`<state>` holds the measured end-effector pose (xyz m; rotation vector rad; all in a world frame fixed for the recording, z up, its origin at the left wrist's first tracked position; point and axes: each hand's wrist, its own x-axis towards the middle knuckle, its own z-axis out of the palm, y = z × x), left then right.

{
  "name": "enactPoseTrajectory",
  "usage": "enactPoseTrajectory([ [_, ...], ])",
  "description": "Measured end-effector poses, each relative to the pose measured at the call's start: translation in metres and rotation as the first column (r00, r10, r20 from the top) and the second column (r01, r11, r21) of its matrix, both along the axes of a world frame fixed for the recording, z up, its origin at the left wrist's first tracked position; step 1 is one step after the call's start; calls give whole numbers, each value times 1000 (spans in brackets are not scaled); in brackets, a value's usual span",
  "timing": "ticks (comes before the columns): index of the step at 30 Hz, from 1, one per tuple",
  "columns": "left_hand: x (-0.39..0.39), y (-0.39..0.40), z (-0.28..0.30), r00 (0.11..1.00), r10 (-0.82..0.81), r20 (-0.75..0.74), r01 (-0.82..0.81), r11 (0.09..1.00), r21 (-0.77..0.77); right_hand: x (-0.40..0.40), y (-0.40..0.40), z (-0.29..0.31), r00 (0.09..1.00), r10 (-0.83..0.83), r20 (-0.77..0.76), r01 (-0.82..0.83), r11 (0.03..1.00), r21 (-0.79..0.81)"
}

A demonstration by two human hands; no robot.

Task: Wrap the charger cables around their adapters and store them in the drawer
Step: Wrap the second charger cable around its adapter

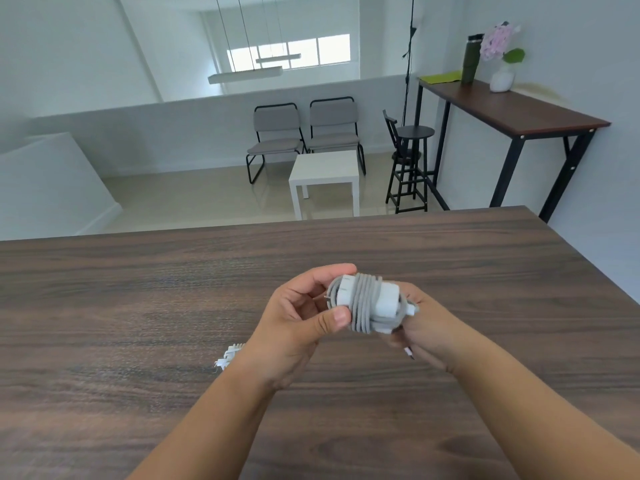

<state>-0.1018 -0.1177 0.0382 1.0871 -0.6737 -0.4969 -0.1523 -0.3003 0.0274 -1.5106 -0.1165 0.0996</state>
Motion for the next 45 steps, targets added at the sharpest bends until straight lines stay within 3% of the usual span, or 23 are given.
enactPoseTrajectory([
  [3,-1,-7,-7,985,85,-147,-97,992,-80,-1,16,-5,990,-99,-102,110,988,108],
  [5,-2,-11,-11,959,147,-242,-179,977,-116,1,24,-10,978,-179,-103,188,978,92],
  [8,-3,-17,-14,915,222,-336,-279,951,-131,1,26,-9,962,-272,24,272,946,-174],
  [10,-3,-20,-16,902,248,-353,-309,943,-125,-1,26,-8,947,-282,151,320,857,-404],
  [12,-2,-21,-17,902,269,-337,-318,943,-100,-4,28,-8,941,-268,206,336,805,-489],
  [18,1,-20,-18,921,249,-301,-285,955,-82,-9,27,-3,950,-243,197,285,931,-227],
  [22,7,-10,-22,939,235,-249,-247,969,-15,-9,21,3,949,-237,207,285,926,-249],
  [27,14,3,-17,975,224,6,-221,958,184,-10,12,-3,954,-226,198,277,916,-291],
  [31,11,4,-21,965,249,86,-262,944,202,-8,12,-4,964,-208,168,238,955,-179],
  [34,5,2,-23,951,300,70,-308,937,166,-9,12,-1,976,-178,128,192,975,-111],
  [45,-2,-7,-24,941,331,66,-338,930,143,-7,3,-1,986,-119,116,132,986,-105],
])
